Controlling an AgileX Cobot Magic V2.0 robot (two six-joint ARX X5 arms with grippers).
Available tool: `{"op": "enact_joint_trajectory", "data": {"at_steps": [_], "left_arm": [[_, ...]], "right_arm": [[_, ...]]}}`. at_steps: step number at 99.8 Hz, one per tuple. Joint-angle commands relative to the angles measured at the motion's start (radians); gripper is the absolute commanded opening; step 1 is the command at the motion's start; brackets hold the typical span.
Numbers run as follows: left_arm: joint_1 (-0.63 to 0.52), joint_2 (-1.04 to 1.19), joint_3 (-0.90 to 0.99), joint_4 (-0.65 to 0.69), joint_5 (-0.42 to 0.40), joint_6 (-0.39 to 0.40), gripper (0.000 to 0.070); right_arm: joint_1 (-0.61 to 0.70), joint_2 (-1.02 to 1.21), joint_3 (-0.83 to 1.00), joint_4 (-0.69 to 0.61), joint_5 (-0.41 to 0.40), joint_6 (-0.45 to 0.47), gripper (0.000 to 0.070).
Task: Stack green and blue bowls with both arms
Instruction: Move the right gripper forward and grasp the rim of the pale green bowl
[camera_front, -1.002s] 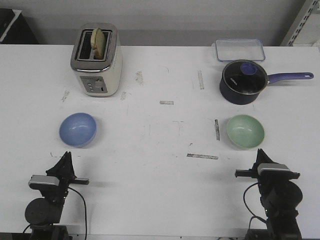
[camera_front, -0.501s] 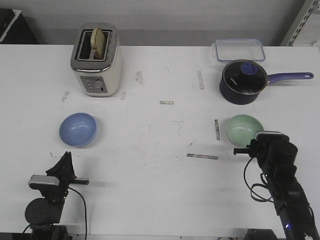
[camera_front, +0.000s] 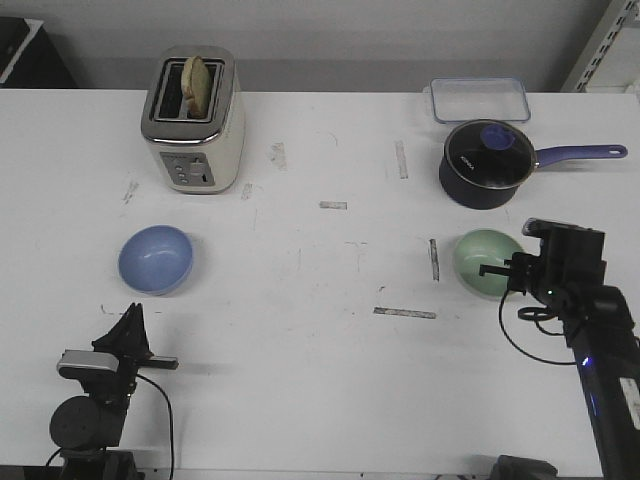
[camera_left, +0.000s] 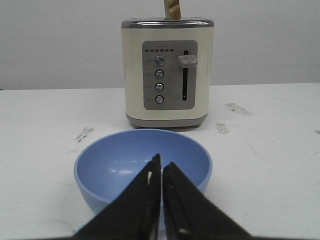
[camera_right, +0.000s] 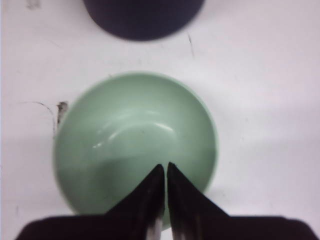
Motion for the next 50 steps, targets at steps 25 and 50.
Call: {"op": "enact_joint_trajectory", "data": {"at_steps": [25,50], "left_arm": [[0.0,-0.002,-0.022,0.015,-0.001,0.002,0.0002],[0.0,-0.002,-0.022,0.015,-0.001,0.002,0.0001]], "right_arm": [[-0.133,0.147,0.146,-0.056,-0.128,0.023,0.0375],[-0.179,0.249,0.146,-0.061,-0.133,0.008,0.0427]]}}
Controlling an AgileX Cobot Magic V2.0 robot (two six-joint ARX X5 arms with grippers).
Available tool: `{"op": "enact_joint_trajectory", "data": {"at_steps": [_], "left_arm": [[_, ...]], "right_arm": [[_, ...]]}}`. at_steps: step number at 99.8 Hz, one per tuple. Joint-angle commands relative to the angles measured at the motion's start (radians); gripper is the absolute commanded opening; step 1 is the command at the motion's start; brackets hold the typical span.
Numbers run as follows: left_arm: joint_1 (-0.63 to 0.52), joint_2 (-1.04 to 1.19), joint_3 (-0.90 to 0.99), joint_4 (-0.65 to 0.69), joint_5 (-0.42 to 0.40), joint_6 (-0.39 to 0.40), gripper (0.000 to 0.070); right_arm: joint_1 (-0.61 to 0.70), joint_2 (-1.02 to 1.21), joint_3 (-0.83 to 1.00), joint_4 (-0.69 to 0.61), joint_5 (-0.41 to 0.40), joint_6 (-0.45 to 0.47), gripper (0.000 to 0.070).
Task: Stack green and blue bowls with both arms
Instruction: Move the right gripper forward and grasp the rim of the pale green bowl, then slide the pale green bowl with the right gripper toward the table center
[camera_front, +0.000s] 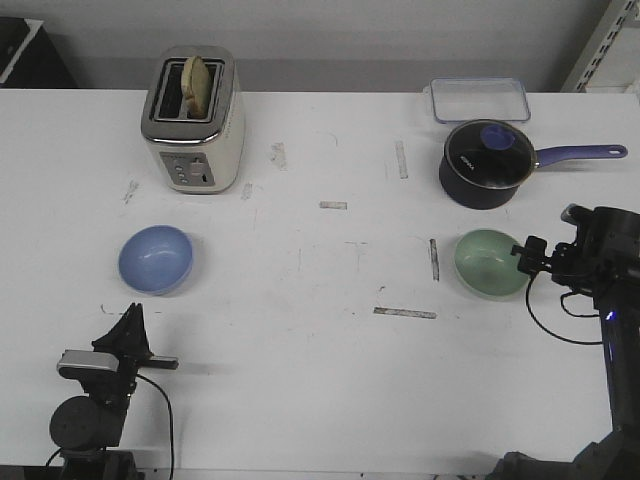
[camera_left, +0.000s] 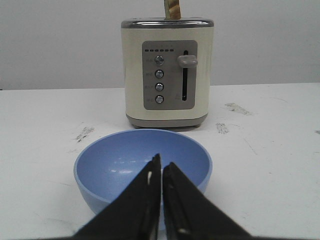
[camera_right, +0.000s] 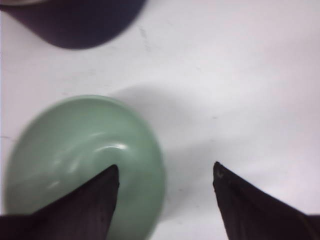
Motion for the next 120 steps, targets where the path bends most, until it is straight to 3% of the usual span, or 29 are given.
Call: {"op": "enact_joint_trajectory", "data": {"at_steps": [1,40,55,70,79,103,120], "left_arm": [[0.0,-0.002,-0.022,0.015,-0.001,0.002,0.0001],[0.0,-0.002,-0.022,0.015,-0.001,0.002,0.0001],[0.0,-0.002,-0.022,0.015,-0.001,0.002,0.0001],[0.0,-0.002,-0.022,0.015,-0.001,0.002,0.0001],[0.0,-0.002,-0.022,0.015,-0.001,0.002,0.0001],[0.0,-0.002,-0.022,0.015,-0.001,0.002,0.0002],[0.0,-0.002,-0.022,0.015,-0.001,0.002,0.0001]], "right_arm": [[0.0,0.046,0.019,0.0,-0.003,-0.005,0.0427],[0.024,0.171,0.016,0.028,-0.003,-0.005,0.0396],[0.033,0.186,0.016,0.037,-0.003,-0.005,0.0215],[0.038,0.192,0.016,0.048,-0.003,-0.004,0.0146],[0.042,0.192,0.016,0.05,-0.003,-0.004,0.0003],[0.051,0.169,0.016,0.055,-0.006,0.005,0.0],[0.092,0.118,0.016,0.098,-0.127,0.066,0.0]]}}
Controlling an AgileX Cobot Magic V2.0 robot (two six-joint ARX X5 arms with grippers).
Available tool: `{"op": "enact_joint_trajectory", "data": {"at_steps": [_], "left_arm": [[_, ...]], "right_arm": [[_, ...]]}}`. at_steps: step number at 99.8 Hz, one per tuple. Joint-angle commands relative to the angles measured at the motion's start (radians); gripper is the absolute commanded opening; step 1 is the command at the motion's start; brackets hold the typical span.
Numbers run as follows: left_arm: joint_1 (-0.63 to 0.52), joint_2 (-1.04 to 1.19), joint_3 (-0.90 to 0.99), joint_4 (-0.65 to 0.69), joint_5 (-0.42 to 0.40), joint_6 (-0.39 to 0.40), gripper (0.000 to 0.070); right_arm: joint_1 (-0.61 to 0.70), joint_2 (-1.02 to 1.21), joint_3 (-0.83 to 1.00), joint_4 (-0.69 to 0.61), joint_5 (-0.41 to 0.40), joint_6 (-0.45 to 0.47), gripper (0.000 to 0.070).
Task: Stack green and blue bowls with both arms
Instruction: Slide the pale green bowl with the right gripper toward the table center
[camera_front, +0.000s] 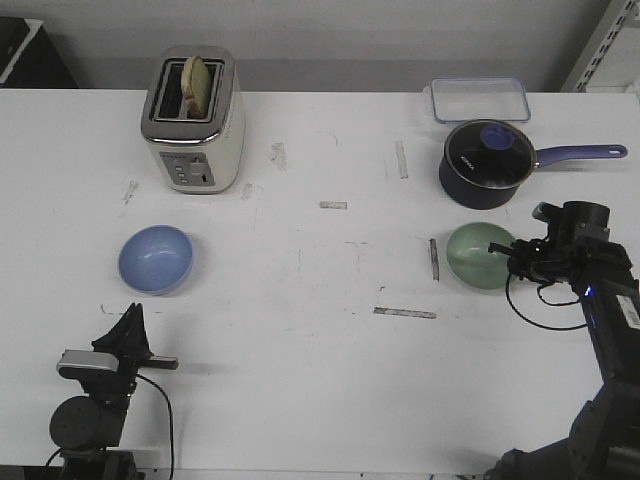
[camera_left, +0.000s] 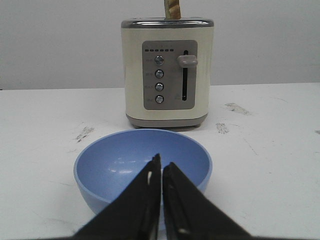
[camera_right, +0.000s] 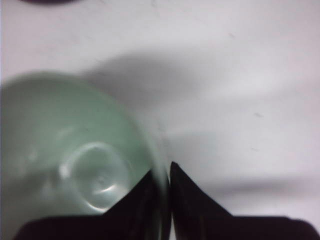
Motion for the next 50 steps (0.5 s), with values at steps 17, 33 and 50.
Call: {"op": "enact_joint_trajectory", "data": {"at_steps": [17,33,50], "left_arm": [[0.0,-0.002,-0.022,0.015,-0.001,0.002,0.0001],[0.0,-0.002,-0.022,0.015,-0.001,0.002,0.0001],[0.0,-0.002,-0.022,0.015,-0.001,0.002,0.0001]], "right_arm": [[0.146,-0.045,0.016,0.098,-0.056,0.137,0.0],[0.296,-0.045,0.016,0.149,-0.055,0.238,0.0],[0.489,-0.043,0.016,0.224,-0.051,0.243,0.0]]}}
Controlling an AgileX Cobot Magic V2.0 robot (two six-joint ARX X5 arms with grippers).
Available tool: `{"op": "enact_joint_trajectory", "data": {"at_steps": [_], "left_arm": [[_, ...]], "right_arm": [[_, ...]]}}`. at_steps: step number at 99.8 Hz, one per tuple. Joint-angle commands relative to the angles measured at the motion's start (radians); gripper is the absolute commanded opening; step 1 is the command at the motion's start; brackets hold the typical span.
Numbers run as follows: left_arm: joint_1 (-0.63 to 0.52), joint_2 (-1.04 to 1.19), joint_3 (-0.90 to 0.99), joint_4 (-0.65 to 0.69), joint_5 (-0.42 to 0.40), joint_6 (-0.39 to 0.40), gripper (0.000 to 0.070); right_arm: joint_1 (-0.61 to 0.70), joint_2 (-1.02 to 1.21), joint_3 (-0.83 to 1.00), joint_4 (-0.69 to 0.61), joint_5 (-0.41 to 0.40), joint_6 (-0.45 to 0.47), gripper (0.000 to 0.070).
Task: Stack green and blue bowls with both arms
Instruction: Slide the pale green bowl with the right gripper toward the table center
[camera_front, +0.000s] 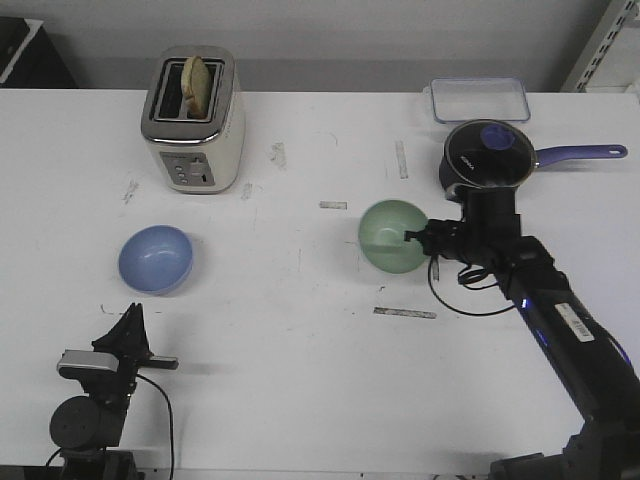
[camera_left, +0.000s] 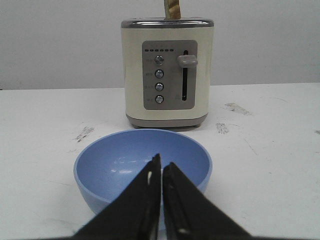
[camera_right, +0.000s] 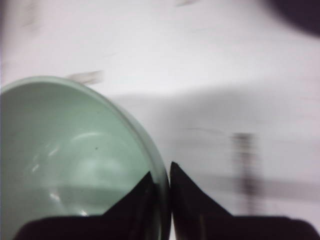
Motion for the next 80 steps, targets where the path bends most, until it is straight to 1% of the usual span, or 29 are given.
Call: {"op": "enact_joint_trajectory", "data": {"at_steps": [1,17,29,49,66,80], "left_arm": [[0.0,-0.002,-0.022,0.015,-0.001,0.001,0.0001],[0.0,-0.002,-0.022,0.015,-0.001,0.001,0.0001],[0.0,-0.002,-0.022,0.015,-0.001,0.001,0.0001],[0.0,-0.002,-0.022,0.015,-0.001,0.001,0.0001],[0.0,-0.002,-0.022,0.015,-0.001,0.001,0.0001],[0.0,-0.002,-0.022,0.015,-0.001,0.001,0.0002]], "right_arm": [[0.069,0.014,0.016,0.033,-0.004,0.024,0.0],[0.204,0.035,0.016,0.118,-0.003,0.023,0.0],[0.272,0.056,0.016,0.156,-0.003,0.024,0.0],[0.307,0.089,0.016,0.15,0.008,0.032,0.0],[0.307,0.128,0.016,0.138,0.027,0.121,0.0],[0.307,0.154,0.016,0.117,0.03,0.159,0.0]]}}
